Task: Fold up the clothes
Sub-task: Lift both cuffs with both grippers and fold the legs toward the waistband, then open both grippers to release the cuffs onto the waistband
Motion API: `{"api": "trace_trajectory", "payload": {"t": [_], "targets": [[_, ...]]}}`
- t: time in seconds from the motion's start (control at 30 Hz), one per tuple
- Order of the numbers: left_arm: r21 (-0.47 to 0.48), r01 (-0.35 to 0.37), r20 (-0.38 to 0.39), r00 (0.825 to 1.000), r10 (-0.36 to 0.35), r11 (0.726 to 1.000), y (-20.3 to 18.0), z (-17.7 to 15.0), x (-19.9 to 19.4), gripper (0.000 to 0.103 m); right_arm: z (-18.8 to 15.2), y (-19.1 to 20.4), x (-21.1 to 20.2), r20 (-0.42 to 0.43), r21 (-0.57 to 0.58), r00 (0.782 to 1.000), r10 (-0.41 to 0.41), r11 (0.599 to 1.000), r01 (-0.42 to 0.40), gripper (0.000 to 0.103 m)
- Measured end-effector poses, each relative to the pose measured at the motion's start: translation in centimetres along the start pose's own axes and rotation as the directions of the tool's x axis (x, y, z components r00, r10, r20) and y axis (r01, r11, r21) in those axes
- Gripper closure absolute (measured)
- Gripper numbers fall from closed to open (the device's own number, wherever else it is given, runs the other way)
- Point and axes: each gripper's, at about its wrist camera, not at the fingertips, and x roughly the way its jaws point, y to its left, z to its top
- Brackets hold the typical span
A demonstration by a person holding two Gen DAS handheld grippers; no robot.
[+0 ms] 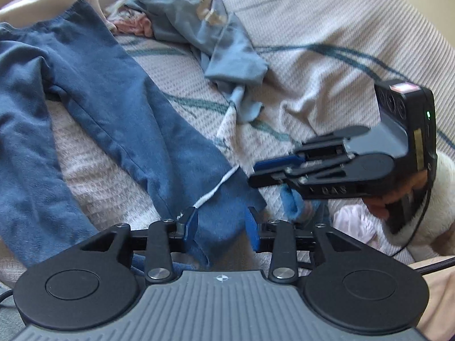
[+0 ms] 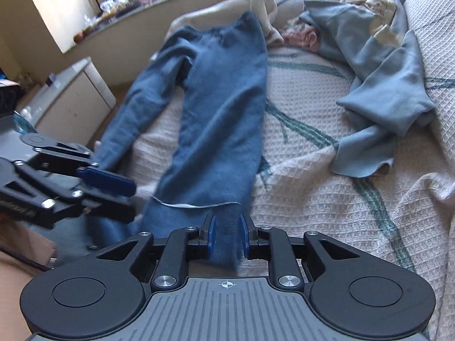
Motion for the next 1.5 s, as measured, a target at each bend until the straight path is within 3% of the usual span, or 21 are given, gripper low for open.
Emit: {"api": "trace_trajectory", "payload": {"t": [0.23,0.33,0.4,0.43,0.5,0.6,0.63,0.7,0.73,0.83,0.97,1.17,1.4,1.47,1.5], "targets": [[0.040,-0.041,-0.088,0.995,0.045,0.998,-0.2,-0.4,2.7,0.071,-0.1,-0.2,1.3,-0.019,-0.025,0.999,0.034,0.999,-0.034,0.083],[0.060,-0.091,-0.041,0.995,0.093,0.994,-0.7,-0.2,1.5,0.070,-0.2,0.3,1.6,-0.024,-0.052,0.999,0.034,0.998,-0.035,0.083],[0.091,-0.108,0.011,0.994,0.108,0.990,-1.2,-0.1,0.2,0.062,-0.2,0.4,1.5,-0.021,-0.057,0.999,0.038,0.998,-0.039,0.088],[0.092,-0.106,0.022,0.994,0.104,0.990,-1.1,-0.1,-0.2,0.055,-0.2,0.4,1.4,-0.018,-0.051,0.999,0.040,0.998,-0.041,0.096],[0.076,-0.095,-0.005,0.995,0.095,0.993,-0.5,0.0,0.5,0.053,-0.1,0.4,1.0,-0.004,-0.041,0.999,0.039,0.998,-0.039,0.098],[0.048,-0.072,-0.068,0.995,0.075,0.996,0.4,0.0,2.4,0.066,0.1,0.6,-0.2,0.042,-0.022,0.999,0.032,0.999,-0.031,0.101],[0.047,-0.079,-0.064,0.995,0.082,0.996,0.4,0.1,2.6,0.076,0.2,0.6,-0.6,0.058,-0.015,0.998,0.029,1.000,-0.028,0.101],[0.037,-0.075,-0.040,0.996,0.076,0.997,0.7,0.2,2.3,0.083,0.4,0.6,-1.6,0.086,-0.005,0.996,0.029,1.000,-0.029,0.101],[0.019,-0.057,-0.017,0.998,0.057,0.998,0.9,0.2,1.8,0.091,0.5,0.7,-2.0,0.095,-0.003,0.995,0.023,1.000,-0.023,0.101],[0.006,-0.047,0.076,0.996,0.047,0.999,1.1,1.0,-0.4,0.096,1.3,1.1,-3.3,0.140,-0.017,0.990,0.010,1.000,-0.008,0.101],[0.016,-0.089,0.193,0.978,0.084,0.996,1.8,3.9,-3.3,0.096,4.6,1.7,-4.6,0.246,-0.080,0.969,0.010,0.997,0.010,0.101],[0.044,-0.202,0.294,0.939,0.180,0.978,5.6,11.1,-4.2,0.096,13.4,0.7,-1.8,0.386,-0.145,0.922,-0.008,0.987,0.069,0.101],[-0.011,-0.296,0.287,0.914,0.286,0.955,13.6,16.6,-1.2,0.096,21.9,-0.3,7.5,0.369,-0.128,0.929,-0.034,0.988,0.087,0.101],[-0.040,-0.363,0.254,0.897,0.361,0.931,15.7,17.3,-0.1,0.081,23.2,-0.8,10.1,0.354,-0.103,0.934,-0.045,0.991,0.087,0.100],[-0.066,-0.422,0.222,0.877,0.425,0.904,16.5,17.4,0.4,0.074,23.6,-1.2,11.2,0.343,-0.078,0.938,-0.052,0.993,0.084,0.096]]}}
